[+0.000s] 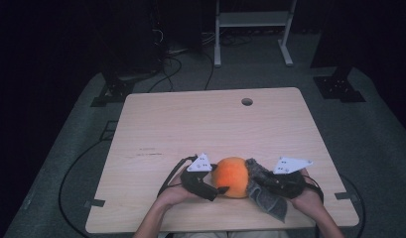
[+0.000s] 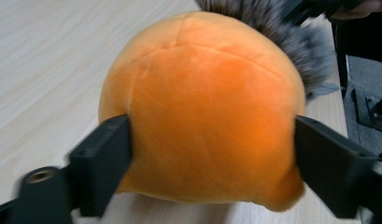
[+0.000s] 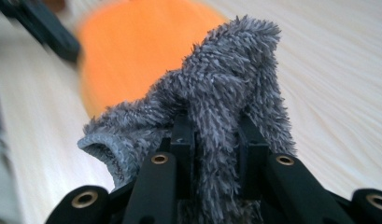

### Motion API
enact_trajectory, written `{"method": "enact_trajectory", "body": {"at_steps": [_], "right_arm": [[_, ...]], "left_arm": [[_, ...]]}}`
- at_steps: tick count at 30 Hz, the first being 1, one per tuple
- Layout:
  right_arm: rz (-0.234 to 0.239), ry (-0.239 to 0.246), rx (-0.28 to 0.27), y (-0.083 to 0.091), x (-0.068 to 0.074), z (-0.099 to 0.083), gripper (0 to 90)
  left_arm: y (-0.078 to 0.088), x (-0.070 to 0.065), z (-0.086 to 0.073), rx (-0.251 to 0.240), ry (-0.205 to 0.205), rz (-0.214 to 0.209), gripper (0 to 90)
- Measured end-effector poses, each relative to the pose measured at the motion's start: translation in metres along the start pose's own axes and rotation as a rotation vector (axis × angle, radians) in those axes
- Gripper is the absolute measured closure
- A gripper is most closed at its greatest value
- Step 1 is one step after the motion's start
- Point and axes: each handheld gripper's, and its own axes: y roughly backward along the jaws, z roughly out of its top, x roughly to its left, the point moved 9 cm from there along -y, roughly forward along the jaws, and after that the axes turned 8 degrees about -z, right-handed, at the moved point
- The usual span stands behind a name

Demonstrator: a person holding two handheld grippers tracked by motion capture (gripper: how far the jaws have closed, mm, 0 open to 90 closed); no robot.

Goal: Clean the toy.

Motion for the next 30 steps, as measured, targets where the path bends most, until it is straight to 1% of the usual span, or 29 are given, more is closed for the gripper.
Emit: {"method": "enact_trajectory", "body": {"at_steps": [1,2,3,4,6,7,8,9,10,11,12,13,14,15,16,17,18,19,20,21,22,23,24,25,26,27,28,29,30], "right_arm": [[-0.022,0.007,0.023,0.001,-0.004,-0.004,72.1],[-0.041,0.001,0.037,0.004,-0.007,-0.006,72.2],[-0.034,-0.011,-0.005,0.011,-0.006,0.003,72.3],[-0.034,-0.011,-0.005,0.011,-0.006,0.003,72.3],[0.0,-0.009,-0.075,0.02,0.004,0.022,72.2],[0.033,0.016,-0.118,0.024,0.017,0.039,72.0],[0.033,0.016,-0.118,0.024,0.017,0.039,72.0],[0.028,0.066,-0.099,0.018,0.025,0.043,71.8],[0.028,0.066,-0.099,0.018,0.025,0.043,71.8],[0.012,0.087,-0.075,0.014,0.026,0.039,71.9],[0.015,0.09,-0.062,0.01,0.026,0.034,72.0],[0.033,0.071,-0.062,0.008,0.025,0.03,72.1],[0.05,0.047,-0.066,0.008,0.024,0.027,72.1],[0.054,0.037,-0.065,0.008,0.021,0.024,72.1],[0.053,0.035,-0.061,0.008,0.02,0.022,72.1],[0.039,0.04,-0.043,0.008,0.016,0.017,72.1],[0.032,0.045,-0.035,0.007,0.013,0.014,72.1],[0.038,0.028,-0.032,0.007,0.011,0.012,72.1],[0.038,0.028,-0.032,0.007,0.011,0.012,72.1],[0.038,0.006,-0.022,0.009,0.004,0.01,72.0],[0.038,0.006,-0.022,0.009,0.004,0.01,72.0],[0.028,-0.002,-0.018,0.011,0.001,0.011,72.1],[0.034,-0.015,-0.052,0.019,0.003,0.02,72.2],[0.044,-0.007,-0.076,0.024,0.008,0.027,72.2],[0.044,-0.007,-0.076,0.024,0.008,0.027,72.2],[0.056,0.005,-0.101,0.027,0.013,0.035,72.1],[0.065,0.026,-0.115,0.029,0.021,0.043,72.1],[0.067,0.045,-0.119,0.029,0.025,0.046,72.0],[0.067,0.065,-0.11,0.027,0.03,0.048,71.7]], "left_arm": [[0.002,0.0,0.002,-0.009,-0.013,0.008,21.8],[0.004,0.0,0.004,-0.016,-0.03,0.015,24.5],[0.004,-0.002,0.006,-0.025,-0.052,0.023,27.7],[0.004,-0.005,0.008,-0.025,-0.081,0.025,27.7],[0.001,-0.013,0.012,-0.015,-0.145,0.021,28.7],[0.0,-0.016,0.014,-0.003,-0.181,0.025,27.9],[-0.001,-0.02,0.015,0.0,-0.205,0.029,27.9],[-0.002,-0.022,0.016,0.001,-0.21,0.029,23.2],[-0.002,-0.021,0.016,0.002,-0.197,0.029,23.2],[-0.002,-0.018,0.016,-0.003,-0.163,0.027,19.3],[-0.002,-0.014,0.015,-0.009,-0.122,0.031,15.4],[-0.003,-0.009,0.013,-0.005,-0.066,0.032,10.0],[-0.004,-0.006,0.01,-0.007,-0.005,0.02,7.0],[-0.006,-0.003,0.008,-0.014,0.054,-0.005,6.7],[-0.008,-0.001,0.005,-0.01,0.102,-0.018,6.8],[-0.009,0.002,0.002,-0.011,0.15,-0.015,7.7],[-0.009,0.002,0.002,-0.011,0.15,-0.015,10.2],[-0.008,0.002,0.003,-0.024,0.149,-0.02,14.0],[-0.006,0.002,0.003,-0.034,0.129,-0.015,14.0],[-0.005,0.001,0.004,-0.041,0.105,-0.012,22.2],[-0.005,-0.001,0.005,-0.043,0.08,-0.005,22.2],[-0.004,-0.002,0.007,-0.046,0.058,0.007,24.2],[-0.003,-0.003,0.009,-0.043,0.02,0.02,27.6],[-0.004,-0.006,0.011,-0.041,-0.022,0.023,28.1],[-0.005,-0.011,0.013,-0.033,-0.067,0.023,28.1],[-0.007,-0.017,0.015,-0.017,-0.13,0.027,28.2],[-0.008,-0.021,0.017,-0.013,-0.159,0.028,28.0],[-0.009,-0.025,0.018,-0.006,-0.193,0.032,27.2],[-0.009,-0.027,0.019,0.001,-0.21,0.037,25.6]]}}
